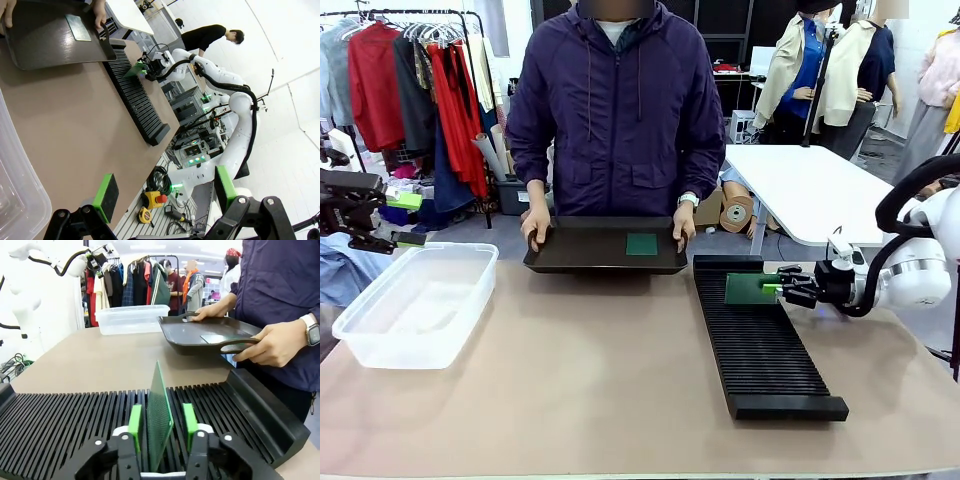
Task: Sort PCBs into racks and boxes based on the side picked up.
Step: If the short side of the Blank PCB is picked up, insert it into the PCB Rack ; if the long side is picked up, place it in the Organizing box.
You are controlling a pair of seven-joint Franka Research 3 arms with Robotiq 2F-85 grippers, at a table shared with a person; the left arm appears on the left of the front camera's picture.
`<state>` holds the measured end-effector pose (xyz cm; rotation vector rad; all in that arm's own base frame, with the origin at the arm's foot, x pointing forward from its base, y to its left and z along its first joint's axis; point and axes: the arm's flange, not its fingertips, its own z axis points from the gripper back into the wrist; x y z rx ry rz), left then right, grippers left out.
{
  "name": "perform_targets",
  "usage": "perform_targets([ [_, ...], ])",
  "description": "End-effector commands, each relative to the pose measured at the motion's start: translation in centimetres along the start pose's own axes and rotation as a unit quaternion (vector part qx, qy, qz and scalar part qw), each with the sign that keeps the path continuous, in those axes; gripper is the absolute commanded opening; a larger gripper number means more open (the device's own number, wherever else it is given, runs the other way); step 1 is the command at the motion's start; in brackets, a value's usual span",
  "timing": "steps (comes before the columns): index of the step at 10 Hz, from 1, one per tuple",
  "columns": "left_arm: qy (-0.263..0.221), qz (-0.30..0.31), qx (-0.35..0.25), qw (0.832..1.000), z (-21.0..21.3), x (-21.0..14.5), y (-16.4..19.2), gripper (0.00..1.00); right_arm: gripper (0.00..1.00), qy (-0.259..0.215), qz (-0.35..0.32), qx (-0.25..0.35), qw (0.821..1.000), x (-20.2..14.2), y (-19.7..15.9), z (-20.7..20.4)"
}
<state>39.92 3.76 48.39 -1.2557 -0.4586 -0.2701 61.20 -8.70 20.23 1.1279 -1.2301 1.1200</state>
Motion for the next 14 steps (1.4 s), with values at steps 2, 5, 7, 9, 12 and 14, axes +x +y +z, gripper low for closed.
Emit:
perform_targets([
  [2, -0.002, 0.005, -0.006, 1.0, 0.05, 0.01, -0.2, 1.0, 1.0, -0.006, 0.022, -0.006, 1.0, 1.26, 0.89, -0.77],
  [5, -0.002, 0.005, -0.006, 1.0, 0.05, 0.01, -0.2, 1.0, 1.0, -0.002, 0.015, -0.002, 1.0, 1.5, 0.99, -0.71],
  [7, -0.002, 0.005, -0.006, 1.0, 0.05, 0.01, -0.2, 1.0, 1.0, 0.002, 0.012, -0.001, 1.0, 1.74, 1.02, -0.81],
  [9, -0.002, 0.005, -0.006, 1.0, 0.05, 0.01, -0.2, 1.0, 1.0, -0.001, 0.007, 0.003, 1.0, 1.07, 0.06, -0.23],
  [12, -0.002, 0.005, -0.006, 1.0, 0.05, 0.01, -0.2, 1.0, 1.0, -0.001, 0.007, 0.003, 1.0, 1.07, 0.06, -0.23],
  [14, -0.002, 0.005, -0.006, 1.0, 0.05, 0.01, -0.2, 1.0, 1.0, -0.001, 0.007, 0.003, 1.0, 1.07, 0.06, -0.23],
])
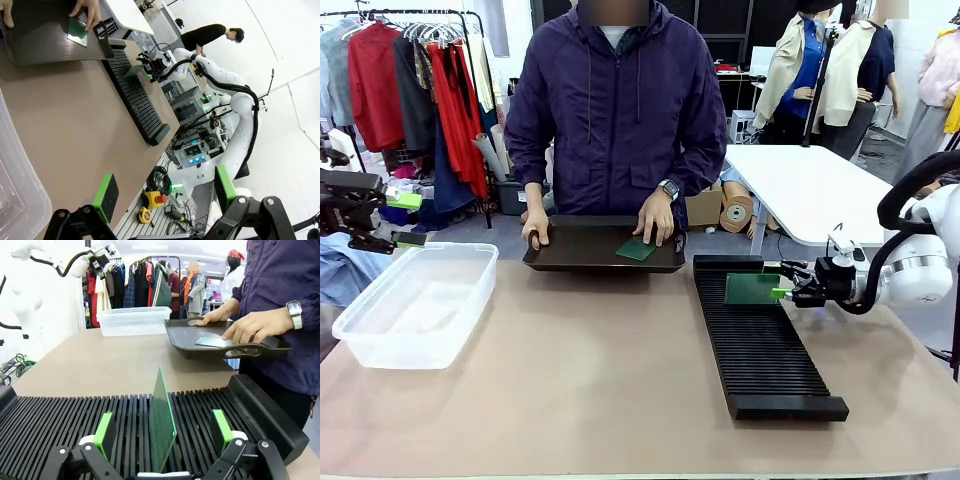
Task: Sort PCBs into racks and boxes based on the side picked up.
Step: If the short side of the Blank PCB is picked up, insert it into the PCB Rack ; if the long side is picked up, place it in the Organizing box, then pick up the Blank PCB handed by the Human.
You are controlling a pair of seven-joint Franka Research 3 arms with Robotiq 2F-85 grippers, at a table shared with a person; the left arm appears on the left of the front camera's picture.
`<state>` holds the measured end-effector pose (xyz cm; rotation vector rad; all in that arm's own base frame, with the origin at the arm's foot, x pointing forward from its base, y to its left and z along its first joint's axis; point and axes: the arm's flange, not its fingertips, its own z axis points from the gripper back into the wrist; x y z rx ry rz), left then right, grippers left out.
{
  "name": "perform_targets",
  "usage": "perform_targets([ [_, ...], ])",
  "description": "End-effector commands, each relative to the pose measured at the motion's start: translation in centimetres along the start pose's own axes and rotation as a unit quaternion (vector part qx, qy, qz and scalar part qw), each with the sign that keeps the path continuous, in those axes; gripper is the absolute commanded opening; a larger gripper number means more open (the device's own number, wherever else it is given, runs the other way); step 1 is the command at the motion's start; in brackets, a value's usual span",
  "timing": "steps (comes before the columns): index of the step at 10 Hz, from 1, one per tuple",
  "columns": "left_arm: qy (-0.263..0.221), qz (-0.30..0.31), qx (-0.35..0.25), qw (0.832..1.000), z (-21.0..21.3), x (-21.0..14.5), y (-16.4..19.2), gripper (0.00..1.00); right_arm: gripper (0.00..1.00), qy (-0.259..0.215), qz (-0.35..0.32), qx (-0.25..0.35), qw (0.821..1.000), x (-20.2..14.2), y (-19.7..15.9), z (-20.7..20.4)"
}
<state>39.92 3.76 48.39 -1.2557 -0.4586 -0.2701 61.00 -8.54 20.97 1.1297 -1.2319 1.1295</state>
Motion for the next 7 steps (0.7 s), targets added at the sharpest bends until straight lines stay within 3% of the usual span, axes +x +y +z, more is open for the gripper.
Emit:
perform_targets([
  [1, -0.002, 0.005, -0.006, 1.0, 0.05, 0.01, -0.2, 1.0, 1.0, -0.001, 0.004, -0.001, 1.0, 0.33, -0.18, -0.1],
  [7, -0.002, 0.005, -0.006, 1.0, 0.05, 0.01, -0.2, 1.0, 1.0, -0.001, 0.004, -0.001, 1.0, 0.33, -0.18, -0.1],
])
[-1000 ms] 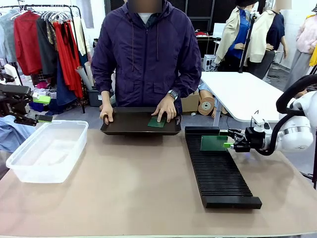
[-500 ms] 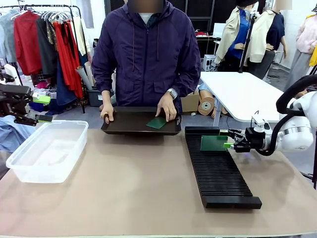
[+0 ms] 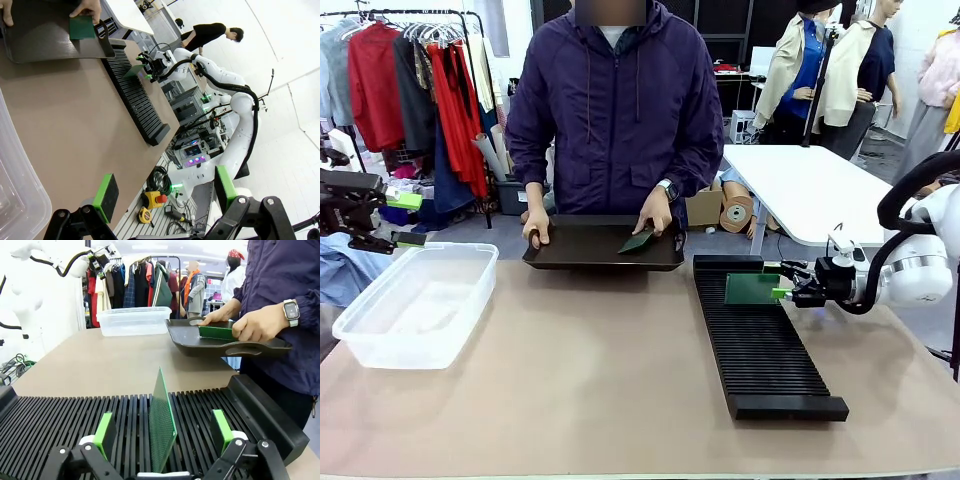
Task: Sort PCBs into racks and boxes based on the side picked up.
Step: Pick up the Blank PCB handed by the Human.
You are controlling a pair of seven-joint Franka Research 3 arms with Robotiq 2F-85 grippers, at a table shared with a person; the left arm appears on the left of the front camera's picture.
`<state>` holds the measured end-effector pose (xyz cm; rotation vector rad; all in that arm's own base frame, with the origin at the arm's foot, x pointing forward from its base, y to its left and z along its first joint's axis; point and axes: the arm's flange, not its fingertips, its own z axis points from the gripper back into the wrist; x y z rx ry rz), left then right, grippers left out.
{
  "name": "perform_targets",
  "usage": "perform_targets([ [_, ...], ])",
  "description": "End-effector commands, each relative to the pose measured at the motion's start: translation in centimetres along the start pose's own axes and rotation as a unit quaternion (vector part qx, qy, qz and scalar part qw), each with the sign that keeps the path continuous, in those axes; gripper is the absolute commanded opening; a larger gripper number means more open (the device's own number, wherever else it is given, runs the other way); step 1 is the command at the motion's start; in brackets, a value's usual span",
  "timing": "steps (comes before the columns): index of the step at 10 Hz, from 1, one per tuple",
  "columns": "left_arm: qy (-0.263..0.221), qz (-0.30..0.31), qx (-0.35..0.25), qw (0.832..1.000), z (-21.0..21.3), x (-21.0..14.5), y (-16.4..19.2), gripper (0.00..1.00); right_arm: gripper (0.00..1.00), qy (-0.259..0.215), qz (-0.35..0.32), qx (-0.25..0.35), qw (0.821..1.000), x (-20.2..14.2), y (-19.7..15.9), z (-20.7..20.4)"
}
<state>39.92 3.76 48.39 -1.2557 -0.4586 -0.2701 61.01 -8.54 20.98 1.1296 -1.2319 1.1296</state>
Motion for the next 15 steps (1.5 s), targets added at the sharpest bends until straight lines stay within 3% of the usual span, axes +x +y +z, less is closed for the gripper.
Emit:
perform_targets([
  [1, -0.002, 0.005, -0.006, 1.0, 0.1, 0.0, -0.2, 1.0, 1.0, -0.001, 0.004, -0.001, 1.0, 0.3, -0.2, -0.1],
  [4, -0.002, 0.005, -0.006, 1.0, 0.1, 0.0, -0.2, 1.0, 1.0, 0.0, 0.0, 0.0, 1.0, 0.0, 0.0, 0.0],
  [9, -0.002, 0.005, -0.006, 1.0, 0.1, 0.0, -0.2, 1.0, 1.0, 0.007, -0.019, 0.014, 1.0, 7.2, 0.1, -3.7],
  [12, -0.002, 0.005, -0.006, 1.0, 0.1, 0.0, -0.2, 1.0, 1.0, 0.008, -0.09, 0.016, 0.996, 10.9, 2.0, -5.5],
  [15, -0.002, 0.005, -0.006, 1.0, 0.1, 0.0, -0.2, 1.0, 1.0, -0.024, -0.208, 0.021, 0.978, 14.5, 5.3, -7.5],
])
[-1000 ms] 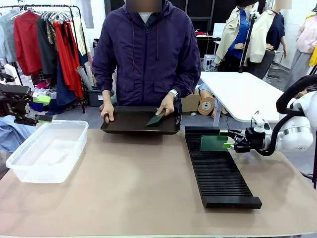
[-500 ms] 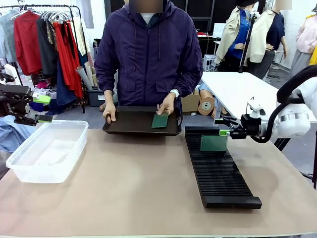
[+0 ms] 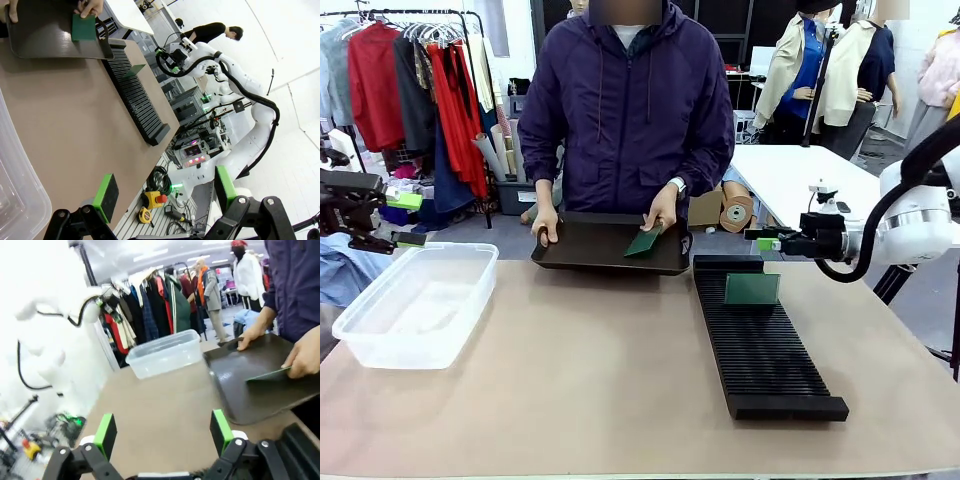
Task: Sort PCBs into racks and boxes based on the side picked up.
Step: Pick up the Blank PCB handed by the Human.
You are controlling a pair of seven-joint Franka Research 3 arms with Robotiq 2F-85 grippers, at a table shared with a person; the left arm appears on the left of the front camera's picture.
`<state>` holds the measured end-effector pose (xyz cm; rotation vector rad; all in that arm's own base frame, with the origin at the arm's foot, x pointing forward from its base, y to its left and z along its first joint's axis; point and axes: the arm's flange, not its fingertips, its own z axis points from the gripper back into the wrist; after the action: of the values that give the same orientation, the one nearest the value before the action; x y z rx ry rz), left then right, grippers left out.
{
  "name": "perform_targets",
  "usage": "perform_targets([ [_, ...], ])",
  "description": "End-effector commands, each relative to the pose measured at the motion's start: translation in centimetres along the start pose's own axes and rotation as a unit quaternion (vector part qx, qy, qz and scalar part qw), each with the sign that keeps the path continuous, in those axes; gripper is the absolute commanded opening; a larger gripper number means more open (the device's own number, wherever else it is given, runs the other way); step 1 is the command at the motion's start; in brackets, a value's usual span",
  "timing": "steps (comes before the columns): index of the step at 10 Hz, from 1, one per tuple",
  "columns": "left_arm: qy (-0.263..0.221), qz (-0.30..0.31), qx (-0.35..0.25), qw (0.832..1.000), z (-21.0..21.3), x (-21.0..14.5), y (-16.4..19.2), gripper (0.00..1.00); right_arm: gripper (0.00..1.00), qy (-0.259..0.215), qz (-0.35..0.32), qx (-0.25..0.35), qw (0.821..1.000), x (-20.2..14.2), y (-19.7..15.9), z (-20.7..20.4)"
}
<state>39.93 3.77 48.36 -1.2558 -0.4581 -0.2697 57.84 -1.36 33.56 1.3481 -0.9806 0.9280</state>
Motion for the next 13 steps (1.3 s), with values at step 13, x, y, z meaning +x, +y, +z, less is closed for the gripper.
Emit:
perform_targets([
  [13, -0.002, 0.004, -0.006, 1.0, 0.1, 0.0, -0.2, 1.0, 1.0, -0.015, -0.467, -0.034, 0.884, 7.1, 15.9, -3.3],
])
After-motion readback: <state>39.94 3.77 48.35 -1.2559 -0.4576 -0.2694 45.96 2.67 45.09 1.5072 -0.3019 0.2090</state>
